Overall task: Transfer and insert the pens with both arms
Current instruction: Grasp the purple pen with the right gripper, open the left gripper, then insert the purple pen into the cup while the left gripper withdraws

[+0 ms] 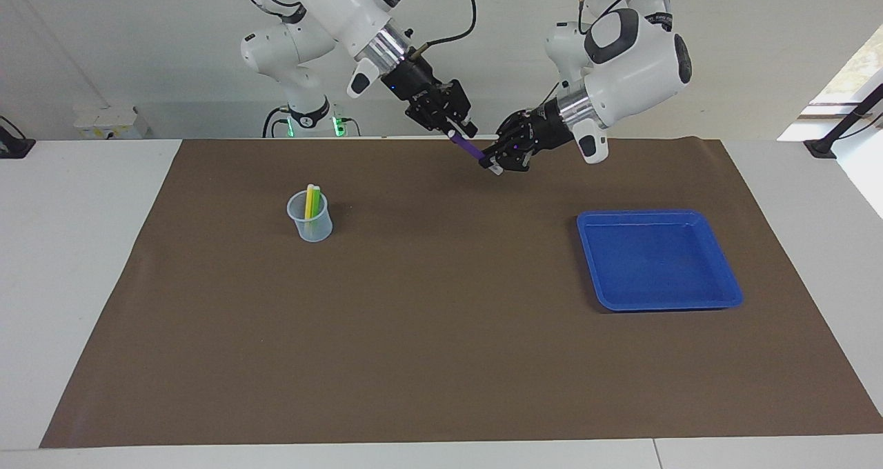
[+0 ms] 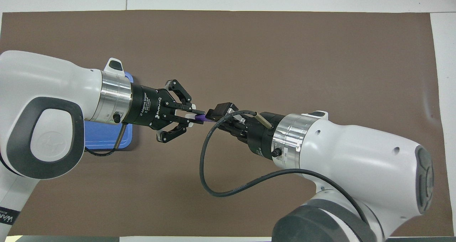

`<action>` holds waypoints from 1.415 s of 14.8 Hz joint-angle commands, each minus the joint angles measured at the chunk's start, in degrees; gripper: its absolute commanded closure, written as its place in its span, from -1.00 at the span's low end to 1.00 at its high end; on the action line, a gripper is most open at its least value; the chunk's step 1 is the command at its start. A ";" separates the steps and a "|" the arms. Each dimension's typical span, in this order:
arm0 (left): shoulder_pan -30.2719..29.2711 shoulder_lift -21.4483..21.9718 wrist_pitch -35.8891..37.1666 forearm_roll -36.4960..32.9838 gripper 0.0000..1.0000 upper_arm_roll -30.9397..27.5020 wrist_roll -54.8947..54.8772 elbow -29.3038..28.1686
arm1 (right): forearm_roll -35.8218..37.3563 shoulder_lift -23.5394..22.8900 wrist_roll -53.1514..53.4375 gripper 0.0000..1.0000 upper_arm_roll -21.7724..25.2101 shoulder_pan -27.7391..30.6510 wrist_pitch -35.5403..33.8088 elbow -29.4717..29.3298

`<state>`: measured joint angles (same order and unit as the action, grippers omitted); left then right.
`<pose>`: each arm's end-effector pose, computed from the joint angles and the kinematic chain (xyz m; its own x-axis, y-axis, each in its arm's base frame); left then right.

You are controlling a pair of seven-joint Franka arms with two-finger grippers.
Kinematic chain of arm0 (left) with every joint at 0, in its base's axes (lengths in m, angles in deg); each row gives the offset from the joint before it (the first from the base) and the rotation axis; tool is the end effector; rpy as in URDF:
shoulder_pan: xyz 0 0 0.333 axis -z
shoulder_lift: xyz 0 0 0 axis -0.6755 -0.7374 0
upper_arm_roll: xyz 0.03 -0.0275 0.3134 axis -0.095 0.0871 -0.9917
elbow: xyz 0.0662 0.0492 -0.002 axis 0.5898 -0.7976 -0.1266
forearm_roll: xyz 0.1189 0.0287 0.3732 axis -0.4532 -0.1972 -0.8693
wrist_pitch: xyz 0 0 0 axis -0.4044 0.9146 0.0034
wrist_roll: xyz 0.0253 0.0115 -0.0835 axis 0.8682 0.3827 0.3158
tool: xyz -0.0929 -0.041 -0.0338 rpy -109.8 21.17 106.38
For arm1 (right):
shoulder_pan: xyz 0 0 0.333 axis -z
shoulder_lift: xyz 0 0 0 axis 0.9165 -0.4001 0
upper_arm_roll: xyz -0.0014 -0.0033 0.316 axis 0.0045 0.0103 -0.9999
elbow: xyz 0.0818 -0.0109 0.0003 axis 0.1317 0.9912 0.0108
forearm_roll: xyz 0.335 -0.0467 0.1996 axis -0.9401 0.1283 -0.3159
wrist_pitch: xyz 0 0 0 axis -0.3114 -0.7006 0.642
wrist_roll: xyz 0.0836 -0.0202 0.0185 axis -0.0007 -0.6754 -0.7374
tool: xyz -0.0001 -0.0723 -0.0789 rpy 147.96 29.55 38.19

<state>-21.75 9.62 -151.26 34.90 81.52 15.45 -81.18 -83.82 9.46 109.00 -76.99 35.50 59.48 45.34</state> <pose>0.4952 -0.2720 0.5447 0.1828 0.6602 -0.7285 0.9718 -0.2338 0.0320 0.4556 0.3077 0.5855 0.8503 -0.5045 -0.1500 -0.4478 -0.5435 -0.7100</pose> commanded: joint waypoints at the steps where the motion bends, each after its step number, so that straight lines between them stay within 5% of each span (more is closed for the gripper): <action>1: 0.70 1.92 -0.49 1.02 1.00 -0.52 -1.31 -2.36 | 0.68 -0.09 -0.05 0.14 -0.07 0.25 0.92 0.15; 6: 0.61 1.92 -0.49 1.02 1.00 -0.52 -1.48 -2.54 | 0.76 -0.44 -0.14 0.14 -0.07 0.60 0.92 0.15; 9: 0.61 2.01 -0.49 1.02 1.00 -0.52 -1.74 -2.62 | 0.76 -0.53 0.04 0.44 -0.07 0.42 0.92 0.15; 11: 0.61 1.92 -0.49 1.02 1.00 -0.52 -1.75 -2.62 | 0.76 -0.53 0.12 0.94 -0.07 0.42 0.92 0.15; 15: 0.70 1.92 -0.58 1.02 1.00 -0.52 -1.14 -2.54 | 0.94 -0.44 -0.66 1.00 -0.07 0.77 -0.40 0.24; 16: 0.79 1.92 -0.58 1.02 0.36 -0.60 -1.48 -2.36 | 1.20 -0.44 -1.19 1.00 0.02 1.12 -1.27 0.24; 17: 0.96 1.92 -1.01 0.93 -0.89 -0.60 -1.74 -2.45 | 1.29 -0.44 -2.76 1.00 0.02 2.43 -3.11 -0.02; 21: 0.53 2.36 -1.02 0.84 -1.00 -0.69 -1.74 -2.27 | 4.97 -0.53 -14.26 1.00 0.19 9.10 -15.04 -2.30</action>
<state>-21.66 10.01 -151.32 34.90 81.40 14.65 -81.60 -81.27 9.07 99.80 -76.66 40.89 50.43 44.99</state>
